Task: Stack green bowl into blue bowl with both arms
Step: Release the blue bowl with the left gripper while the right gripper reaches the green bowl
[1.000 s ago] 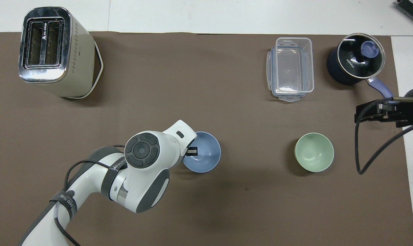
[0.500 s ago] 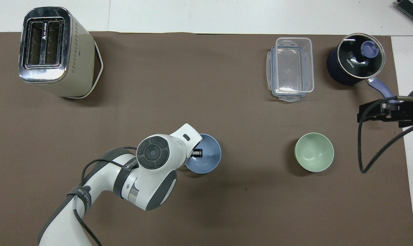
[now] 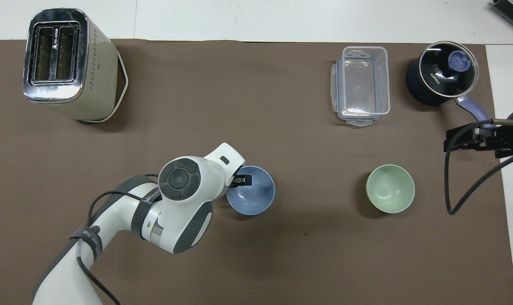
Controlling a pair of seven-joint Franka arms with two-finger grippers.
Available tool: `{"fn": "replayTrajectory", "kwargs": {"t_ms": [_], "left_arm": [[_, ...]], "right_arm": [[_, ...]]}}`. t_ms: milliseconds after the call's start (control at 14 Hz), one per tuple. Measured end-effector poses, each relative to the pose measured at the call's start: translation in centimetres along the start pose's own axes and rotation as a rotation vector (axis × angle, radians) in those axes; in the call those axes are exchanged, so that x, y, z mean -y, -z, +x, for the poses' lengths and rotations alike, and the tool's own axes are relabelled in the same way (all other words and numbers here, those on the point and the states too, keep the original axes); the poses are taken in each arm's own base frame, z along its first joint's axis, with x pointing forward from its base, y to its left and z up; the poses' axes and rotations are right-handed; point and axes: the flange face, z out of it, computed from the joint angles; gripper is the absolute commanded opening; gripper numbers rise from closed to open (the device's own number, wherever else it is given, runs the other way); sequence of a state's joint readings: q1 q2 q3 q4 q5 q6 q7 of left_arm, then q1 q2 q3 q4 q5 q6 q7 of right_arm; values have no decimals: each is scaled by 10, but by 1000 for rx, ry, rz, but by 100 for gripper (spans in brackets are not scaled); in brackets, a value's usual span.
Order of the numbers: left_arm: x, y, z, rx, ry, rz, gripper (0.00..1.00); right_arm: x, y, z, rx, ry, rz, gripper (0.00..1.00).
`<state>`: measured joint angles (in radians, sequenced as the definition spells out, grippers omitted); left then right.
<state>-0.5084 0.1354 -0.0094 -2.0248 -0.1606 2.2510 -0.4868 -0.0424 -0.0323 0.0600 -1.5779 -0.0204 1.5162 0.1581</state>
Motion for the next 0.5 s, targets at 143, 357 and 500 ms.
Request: {"fn": "replayTrajectory", "kwargs": {"t_ms": [143,357,500], "left_arm": [[22,16,18,-19,45,-7,100],[70,36,45,-39,86,-9,100],[111,58,62,-35,51,-2,100]], "right_arm": [[-7,-12,2,18,19,-2,100],[-13,-45,7,23,53,-2,100],[-23,-77,8,30,76,-2,100]]}}
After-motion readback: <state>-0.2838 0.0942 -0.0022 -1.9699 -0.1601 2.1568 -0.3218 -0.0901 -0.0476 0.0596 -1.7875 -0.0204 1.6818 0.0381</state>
